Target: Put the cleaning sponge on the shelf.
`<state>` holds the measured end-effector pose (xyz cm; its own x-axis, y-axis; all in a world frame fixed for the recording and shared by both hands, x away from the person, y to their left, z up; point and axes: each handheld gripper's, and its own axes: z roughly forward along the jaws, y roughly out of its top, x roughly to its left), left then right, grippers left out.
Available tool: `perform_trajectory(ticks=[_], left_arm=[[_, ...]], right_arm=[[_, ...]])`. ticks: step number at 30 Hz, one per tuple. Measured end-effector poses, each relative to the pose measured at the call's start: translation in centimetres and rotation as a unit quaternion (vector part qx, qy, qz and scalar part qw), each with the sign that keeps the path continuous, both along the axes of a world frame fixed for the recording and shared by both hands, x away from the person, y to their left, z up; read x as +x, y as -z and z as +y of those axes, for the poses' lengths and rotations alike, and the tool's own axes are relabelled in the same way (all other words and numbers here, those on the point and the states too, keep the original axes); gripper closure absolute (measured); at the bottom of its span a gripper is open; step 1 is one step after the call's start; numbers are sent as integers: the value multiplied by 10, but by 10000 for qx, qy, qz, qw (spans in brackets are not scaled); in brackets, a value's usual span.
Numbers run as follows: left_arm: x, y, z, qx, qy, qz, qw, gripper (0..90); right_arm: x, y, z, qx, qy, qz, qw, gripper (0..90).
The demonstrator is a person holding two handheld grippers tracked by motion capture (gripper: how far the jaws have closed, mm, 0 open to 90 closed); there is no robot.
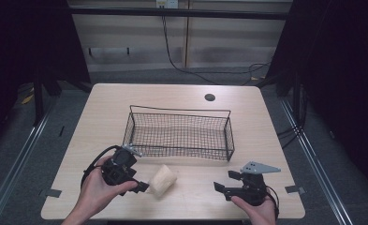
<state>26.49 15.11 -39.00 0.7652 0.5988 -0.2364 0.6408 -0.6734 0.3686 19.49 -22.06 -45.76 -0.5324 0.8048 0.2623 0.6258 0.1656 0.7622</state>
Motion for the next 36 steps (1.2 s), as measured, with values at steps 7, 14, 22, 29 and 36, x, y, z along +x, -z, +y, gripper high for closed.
perform_trajectory(ticks=[7, 14, 22, 29, 36], left_arm=[[5, 1, -17, 315, 117, 125, 9994, 275], [10, 1, -31, 394, 133, 160, 9990, 257], [18, 7, -41, 539, 198, 331, 9978, 233], [26, 14, -46, 459, 46, 497, 9977, 224], [30, 16, -53, 502, 97, 535, 9973, 222]], right_arm=[[0, 0, 0, -28, -1, 12, 10000, 237], [0, 1, 0, 2, 25, 56, 10000, 237], [0, 2, 0, -23, -20, 97, 9999, 237], [0, 2, 0, -31, -23, 116, 9999, 236], [0, 2, 1, -77, -43, 157, 9998, 236]])
